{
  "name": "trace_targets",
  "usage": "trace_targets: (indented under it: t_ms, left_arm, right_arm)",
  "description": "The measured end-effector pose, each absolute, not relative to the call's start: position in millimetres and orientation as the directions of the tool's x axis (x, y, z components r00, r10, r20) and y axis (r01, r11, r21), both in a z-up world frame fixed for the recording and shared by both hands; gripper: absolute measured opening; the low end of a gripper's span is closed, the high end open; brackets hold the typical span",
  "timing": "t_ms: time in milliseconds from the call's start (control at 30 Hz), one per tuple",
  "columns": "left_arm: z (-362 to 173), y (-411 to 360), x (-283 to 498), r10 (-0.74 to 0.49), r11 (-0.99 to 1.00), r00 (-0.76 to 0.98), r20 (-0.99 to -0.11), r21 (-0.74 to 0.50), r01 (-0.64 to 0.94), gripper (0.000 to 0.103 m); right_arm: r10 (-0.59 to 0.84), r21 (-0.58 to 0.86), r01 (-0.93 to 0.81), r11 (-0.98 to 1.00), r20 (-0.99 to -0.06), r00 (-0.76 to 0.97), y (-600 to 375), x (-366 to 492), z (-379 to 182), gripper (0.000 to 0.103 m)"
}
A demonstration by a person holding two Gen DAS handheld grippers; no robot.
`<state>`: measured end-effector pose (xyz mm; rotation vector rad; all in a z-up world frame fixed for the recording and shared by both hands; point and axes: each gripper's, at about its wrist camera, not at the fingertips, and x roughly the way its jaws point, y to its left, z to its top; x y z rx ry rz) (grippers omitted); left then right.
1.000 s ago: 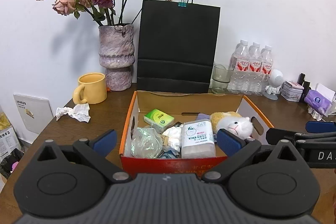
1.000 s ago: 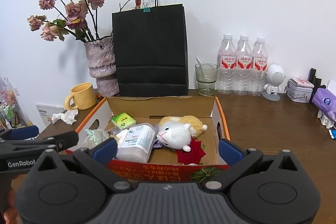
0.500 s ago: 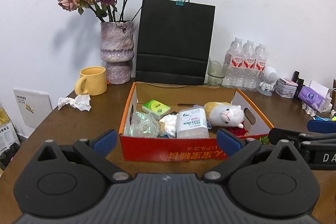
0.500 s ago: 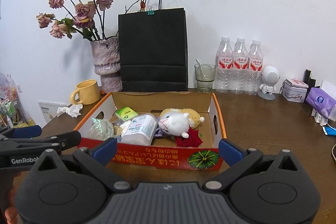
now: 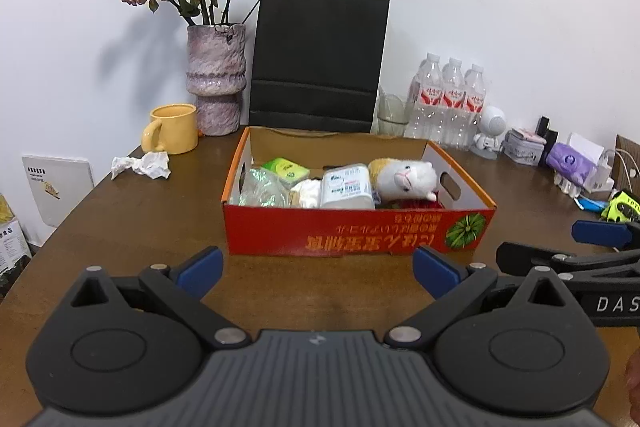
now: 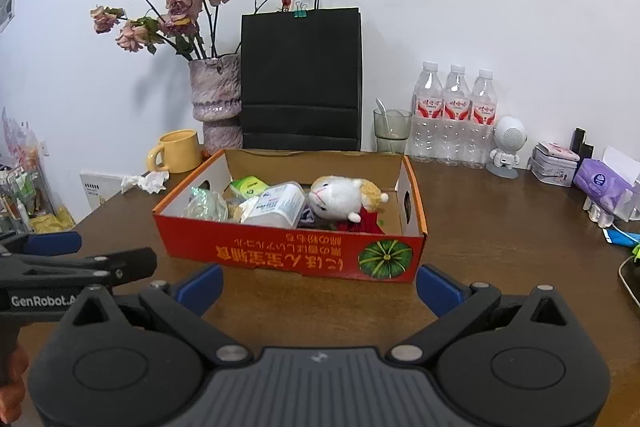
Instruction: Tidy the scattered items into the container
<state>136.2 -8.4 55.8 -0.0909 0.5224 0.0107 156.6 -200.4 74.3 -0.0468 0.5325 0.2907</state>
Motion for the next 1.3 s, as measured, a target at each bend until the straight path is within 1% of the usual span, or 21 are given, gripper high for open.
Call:
trace_targets:
  t_ms: [167,400,600,1300]
  left_arm:
    - [54.4,-11.8,126.9,-0.02,0.996,0.853,-0.522,-0.084,-0.029,0.103]
    - [53.4,-17.6,111.6,-0.002,0.998,0.852,-0.524,-0.055,-0.032,0.103]
    - [51.5,-17.9,103.6,-0.006,0.997,0.851,-0.525,-0.073,-0.037,0.103]
    - [49.6,-17.7,101.9,0.004,0.997,0.852,-0.524,-0.065,-0.044,0.103]
  right_arm:
    - [0.27,0.054,-0.284,0.957,-0.515,0.814,-205.0,145.8,74.5,0.103]
    - [0.277,0.062,-0.289,0.955,-0.529,0.802,-207.5,128.9,71.5,0.103]
    - [0.28,0.052,-0.299,0.953,-0.531,0.8,-206.3,115.8,70.1,0.103]
    - [0.275,0.048,-0.297,0.954,-0.539,0.796,-207.0,114.2,68.9,0.103]
